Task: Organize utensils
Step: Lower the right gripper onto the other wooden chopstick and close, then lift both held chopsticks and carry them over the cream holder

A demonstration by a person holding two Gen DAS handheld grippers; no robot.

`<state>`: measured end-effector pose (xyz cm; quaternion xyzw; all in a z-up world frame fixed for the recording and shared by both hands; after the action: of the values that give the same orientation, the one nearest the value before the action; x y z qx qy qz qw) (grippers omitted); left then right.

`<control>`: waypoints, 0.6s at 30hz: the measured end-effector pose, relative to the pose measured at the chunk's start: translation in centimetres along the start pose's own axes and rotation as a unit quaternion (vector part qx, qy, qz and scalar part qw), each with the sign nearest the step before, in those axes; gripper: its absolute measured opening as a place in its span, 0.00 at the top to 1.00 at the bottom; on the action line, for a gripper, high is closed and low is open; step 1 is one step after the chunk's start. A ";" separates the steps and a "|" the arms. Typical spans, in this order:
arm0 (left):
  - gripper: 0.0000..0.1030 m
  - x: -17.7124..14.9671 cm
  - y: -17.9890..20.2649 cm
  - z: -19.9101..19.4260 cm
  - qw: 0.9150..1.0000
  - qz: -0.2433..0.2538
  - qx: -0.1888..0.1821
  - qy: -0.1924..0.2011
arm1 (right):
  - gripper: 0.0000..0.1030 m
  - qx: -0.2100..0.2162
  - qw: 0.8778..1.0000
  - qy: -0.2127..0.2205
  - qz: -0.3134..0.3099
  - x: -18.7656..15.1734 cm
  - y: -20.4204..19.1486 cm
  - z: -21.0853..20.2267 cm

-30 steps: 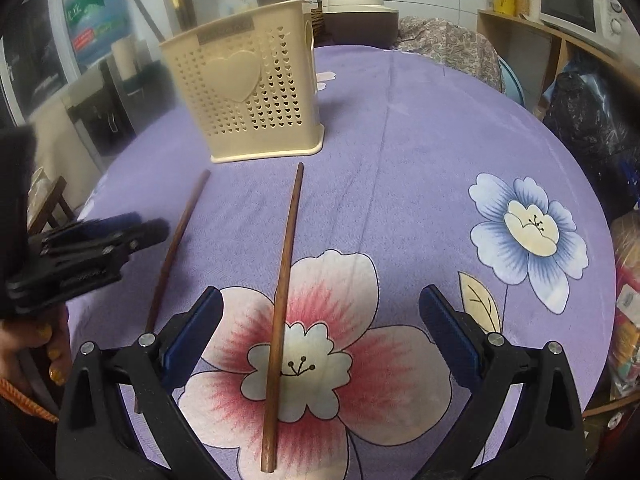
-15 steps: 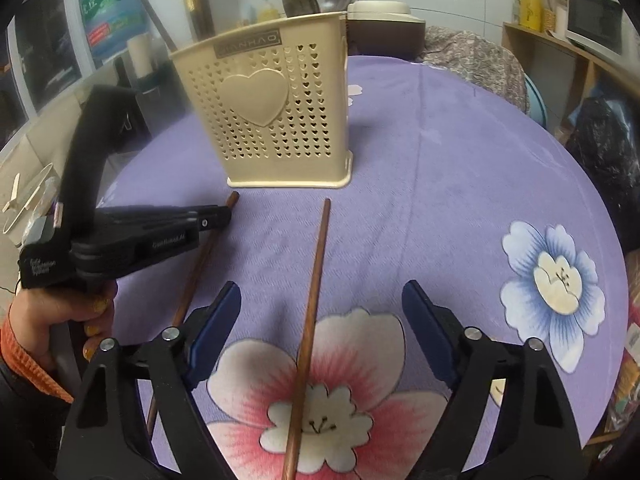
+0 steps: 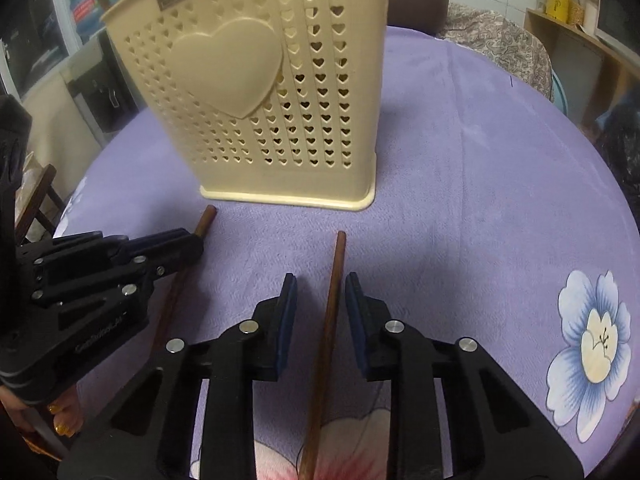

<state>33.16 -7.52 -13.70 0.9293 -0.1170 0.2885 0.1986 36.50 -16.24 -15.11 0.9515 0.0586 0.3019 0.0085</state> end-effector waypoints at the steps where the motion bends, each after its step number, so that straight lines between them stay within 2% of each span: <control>1: 0.90 0.0 0.0 0.0 1.000 0.001 0.001 0.001 | 0.80 -0.002 1.000 0.000 0.001 0.2 0.0 0.2; 3: 0.90 0.1 0.0 0.1 1.000 0.003 0.002 0.002 | 0.89 -0.005 1.000 0.000 0.003 0.5 0.1 0.4; 5: 0.90 0.1 -0.1 0.1 1.000 0.001 0.003 0.006 | 0.93 -0.006 1.000 -0.001 0.007 0.9 0.2 0.6; 9: 0.91 0.2 -0.2 0.1 1.000 0.000 0.008 0.012 | 0.93 0.004 1.000 -0.001 0.012 1.0 0.4 0.7; 12: 0.92 0.2 -0.3 -0.3 1.000 -0.001 0.007 0.020 | 0.94 0.027 0.999 0.001 0.029 1.0 0.9 0.3; 18: 0.92 0.8 0.5 -4.4 0.997 -0.011 -0.031 0.068 | 0.94 0.063 0.996 0.049 0.042 1.2 1.2 -4.6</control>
<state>31.53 -6.11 -9.78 0.9023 -0.1014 0.3451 0.2378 34.94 -17.40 -10.62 0.9359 0.0380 0.3438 -0.0666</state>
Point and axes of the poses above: each gripper's, at about its wrist camera, not at the fingertips, and z roughly the way its jaws point, y to its right, x to its top, the point moved 6 cm from there along z, roughly the way its jaws point, and after that the axes turned 11 degrees about -x, right-handed, at the moved point
